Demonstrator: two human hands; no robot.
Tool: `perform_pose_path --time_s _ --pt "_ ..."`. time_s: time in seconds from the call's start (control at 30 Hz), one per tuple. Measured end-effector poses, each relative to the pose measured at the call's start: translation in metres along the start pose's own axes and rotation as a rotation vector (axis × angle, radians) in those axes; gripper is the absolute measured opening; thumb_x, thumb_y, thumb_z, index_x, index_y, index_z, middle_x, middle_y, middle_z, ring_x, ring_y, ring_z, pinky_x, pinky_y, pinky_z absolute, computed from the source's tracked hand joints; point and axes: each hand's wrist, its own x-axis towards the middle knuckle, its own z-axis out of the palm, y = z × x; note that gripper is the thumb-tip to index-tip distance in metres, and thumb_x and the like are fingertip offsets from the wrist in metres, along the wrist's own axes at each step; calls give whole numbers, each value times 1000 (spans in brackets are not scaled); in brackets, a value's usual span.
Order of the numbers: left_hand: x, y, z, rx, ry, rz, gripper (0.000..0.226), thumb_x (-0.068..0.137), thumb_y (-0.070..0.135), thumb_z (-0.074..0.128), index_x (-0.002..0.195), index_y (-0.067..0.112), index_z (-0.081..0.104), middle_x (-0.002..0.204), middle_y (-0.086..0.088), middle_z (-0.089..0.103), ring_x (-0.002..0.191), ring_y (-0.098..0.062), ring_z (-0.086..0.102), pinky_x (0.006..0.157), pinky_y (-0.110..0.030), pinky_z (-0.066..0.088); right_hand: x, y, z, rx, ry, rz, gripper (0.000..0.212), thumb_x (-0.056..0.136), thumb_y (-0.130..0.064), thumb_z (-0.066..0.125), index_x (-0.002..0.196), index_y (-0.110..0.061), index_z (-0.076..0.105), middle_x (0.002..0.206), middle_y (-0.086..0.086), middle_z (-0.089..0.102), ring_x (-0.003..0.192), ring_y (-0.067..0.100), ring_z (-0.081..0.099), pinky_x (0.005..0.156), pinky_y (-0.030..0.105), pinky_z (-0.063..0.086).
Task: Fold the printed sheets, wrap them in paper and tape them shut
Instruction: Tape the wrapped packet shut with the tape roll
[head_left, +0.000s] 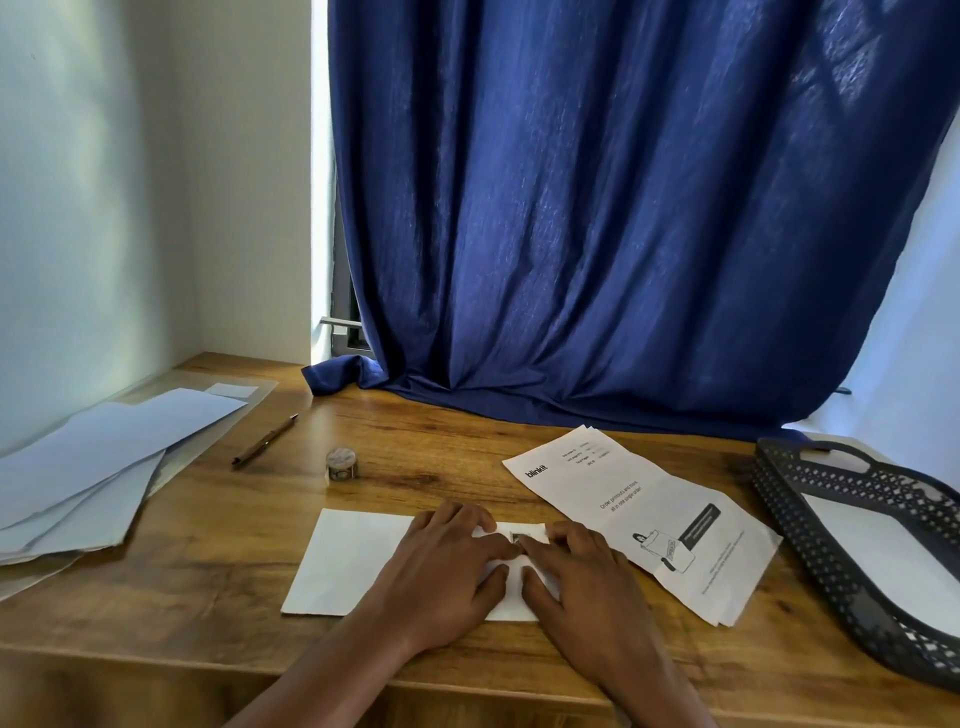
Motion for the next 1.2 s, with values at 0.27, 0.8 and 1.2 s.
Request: perform_pose_path --time_s 0.27,0.8,1.2 --pt "1 1 -2 52 -28 -16 59 100 62 22 154 44 37 150 13 37 136 -9 31 114 -32 30 -6 -3 -4 158 42 30 43 96 -59 49 135 -44 60 145 -18 44 133 2 39 112 23 37" --pt "-1 3 -4 -3 -16 -28 63 94 64 21 144 42 51 152 13 43 139 -9 32 116 -30 28 -2 -1 -1 59 26 25 56 96 -65 39 148 -44 41 155 -15 34 142 8 30 116 29 30" --pt "-2 4 -5 -30 56 -132 75 96 66 42 159 30 20 160 9 33 148 -14 29 125 -34 20 -2 0 -3 238 123 45 43 99 -58 44 139 -43 45 142 -21 46 129 1 42 108 24 40"
